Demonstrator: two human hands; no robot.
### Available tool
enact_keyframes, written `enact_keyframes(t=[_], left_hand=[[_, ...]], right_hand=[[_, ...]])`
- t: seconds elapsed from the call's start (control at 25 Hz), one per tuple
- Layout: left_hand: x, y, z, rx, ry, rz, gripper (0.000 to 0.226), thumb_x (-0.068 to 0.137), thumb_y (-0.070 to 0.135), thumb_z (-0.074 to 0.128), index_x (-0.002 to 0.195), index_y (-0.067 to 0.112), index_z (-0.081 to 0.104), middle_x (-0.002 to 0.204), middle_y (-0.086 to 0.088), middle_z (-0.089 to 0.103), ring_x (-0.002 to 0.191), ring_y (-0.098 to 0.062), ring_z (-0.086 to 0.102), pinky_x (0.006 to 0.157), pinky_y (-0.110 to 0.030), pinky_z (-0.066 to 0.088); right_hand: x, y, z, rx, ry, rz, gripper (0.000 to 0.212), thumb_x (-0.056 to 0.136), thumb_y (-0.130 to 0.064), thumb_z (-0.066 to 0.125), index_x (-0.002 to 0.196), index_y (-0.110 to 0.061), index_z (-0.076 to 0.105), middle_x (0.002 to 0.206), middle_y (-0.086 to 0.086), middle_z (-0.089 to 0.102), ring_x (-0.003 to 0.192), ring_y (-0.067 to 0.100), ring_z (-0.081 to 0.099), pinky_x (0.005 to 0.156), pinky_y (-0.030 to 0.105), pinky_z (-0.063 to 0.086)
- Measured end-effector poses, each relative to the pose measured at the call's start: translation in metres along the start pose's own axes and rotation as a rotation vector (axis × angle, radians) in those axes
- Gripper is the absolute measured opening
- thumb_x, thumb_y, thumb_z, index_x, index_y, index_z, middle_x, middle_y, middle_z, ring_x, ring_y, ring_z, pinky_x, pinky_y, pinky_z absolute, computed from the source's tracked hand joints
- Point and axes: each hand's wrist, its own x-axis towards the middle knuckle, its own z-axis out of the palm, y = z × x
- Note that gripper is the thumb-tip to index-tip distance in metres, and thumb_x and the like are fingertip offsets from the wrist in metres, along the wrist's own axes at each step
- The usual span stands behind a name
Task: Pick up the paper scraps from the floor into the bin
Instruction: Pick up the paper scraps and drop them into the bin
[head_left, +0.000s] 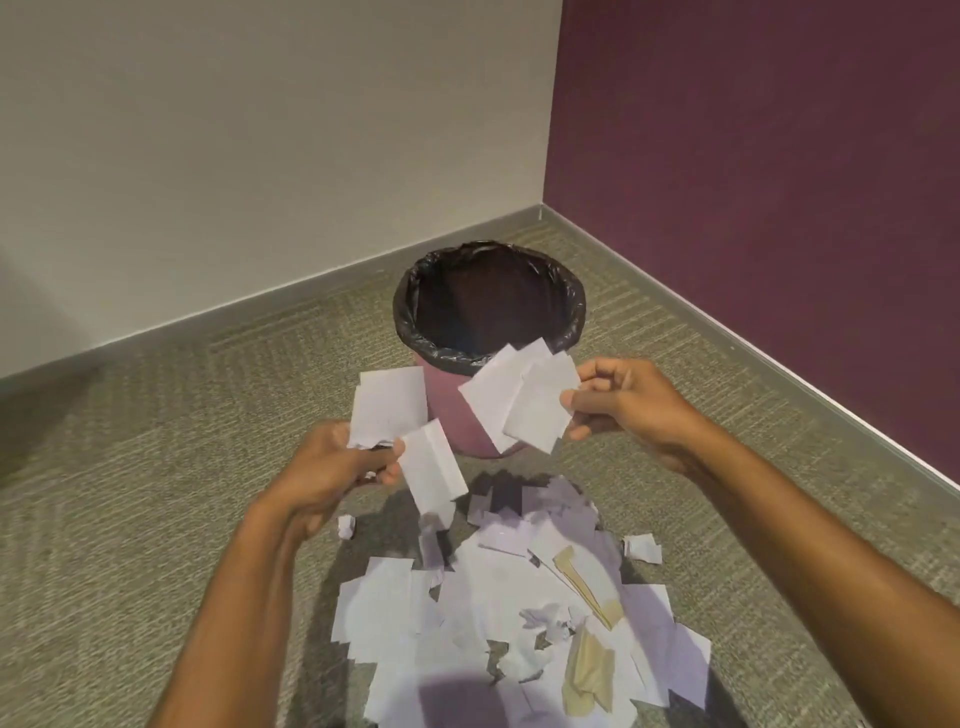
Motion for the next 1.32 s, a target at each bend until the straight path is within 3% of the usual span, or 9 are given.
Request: enact_keyframes(t=[0.2,0.36,0.6,0.72,0.84,0.96,1.08,1.2,1.32], left_hand=[[0.051,0.093,0.001,-0.197,0.075,0.058,0.022,0.084,-0.008,0.063,0.105,-0.004,0.058,0.084,-0.013,0.065,0.061,-0.015,0.064,0.054,-0.020,0.057],[0.103,0.126,0.035,-0.212,0.112,-0.031,0.014,0.086,-0.015,0.057,0.091,-0.002,0.053,0.090,-0.015,0.056,0.069,-0.020,0.062,0.055,-0.025,0.060],[0.160,0.101,0.058,0.018,0.115,-0.158,0.012,0.083,-0.011,0.062,0.094,-0.008,0.063,0.100,-0.019,0.063,0.060,-0.017,0.062,0.075,-0.033,0.061],[0.160,0.104,0.063,0.013,0.070,-0.137,0.024,0.083,-0.001,0.069,0.105,-0.007,0.062,0.104,-0.018,0.063,0.087,-0.027,0.069,0.058,-0.025,0.059],[0.152,0.111,0.063,-0.029,0.065,-0.106,0.025,0.088,0.007,0.067,0.108,-0.002,0.055,0.117,-0.018,0.055,0.097,-0.028,0.067,0.061,-0.029,0.060],[0.137,0.112,0.057,-0.159,0.103,-0.012,0.022,0.093,0.012,0.061,0.109,-0.002,0.059,0.098,-0.017,0.062,0.081,-0.020,0.065,0.066,-0.028,0.060],[0.110,0.094,0.043,-0.208,0.130,0.123,0.015,0.093,0.019,0.061,0.090,0.005,0.066,0.067,-0.005,0.059,0.054,-0.013,0.055,0.048,-0.024,0.055],[0.087,0.046,0.037,-0.089,0.106,0.107,0.025,0.091,0.028,0.062,0.074,0.009,0.067,0.055,-0.001,0.053,0.043,-0.011,0.043,0.041,-0.024,0.037],[0.076,-0.026,0.058,0.160,0.023,0.012,0.027,0.090,0.023,0.063,0.081,-0.002,0.066,0.060,-0.004,0.056,0.044,-0.011,0.047,0.044,-0.025,0.041]], right_hand=[[0.037,-0.057,0.000,0.080,0.272,-0.077,0.012,0.084,0.002,0.070,0.095,0.002,0.067,0.087,0.018,0.074,0.065,0.023,0.070,0.062,0.033,0.063],[0.072,-0.072,0.004,-0.041,0.407,0.032,0.011,0.081,0.008,0.069,0.079,0.001,0.061,0.082,0.024,0.071,0.056,0.026,0.070,0.055,0.033,0.062],[0.105,-0.058,0.009,-0.065,0.351,0.096,0.011,0.081,0.007,0.070,0.089,0.009,0.062,0.089,0.028,0.072,0.072,0.034,0.074,0.072,0.042,0.063],[0.111,-0.052,0.011,-0.050,0.299,0.054,0.018,0.085,0.003,0.067,0.101,0.011,0.064,0.094,0.022,0.071,0.077,0.028,0.075,0.069,0.035,0.063],[0.106,-0.051,0.013,-0.017,0.305,-0.005,0.010,0.087,0.006,0.060,0.097,0.007,0.063,0.090,0.024,0.070,0.076,0.028,0.073,0.070,0.036,0.063],[0.092,-0.049,0.012,-0.021,0.257,-0.067,0.009,0.088,0.003,0.058,0.094,0.001,0.064,0.082,0.019,0.071,0.064,0.024,0.070,0.062,0.035,0.059],[0.069,-0.041,0.004,-0.013,0.151,-0.095,0.008,0.091,-0.002,0.060,0.095,0.001,0.067,0.077,0.016,0.070,0.059,0.021,0.066,0.054,0.031,0.054],[0.046,-0.009,-0.001,-0.056,0.072,-0.017,0.009,0.091,-0.002,0.061,0.097,0.002,0.067,0.077,0.015,0.070,0.056,0.019,0.062,0.051,0.029,0.052],[0.032,0.051,0.008,-0.253,-0.014,0.119,0.007,0.089,0.000,0.063,0.094,0.003,0.067,0.080,0.015,0.071,0.062,0.019,0.064,0.058,0.033,0.054]])
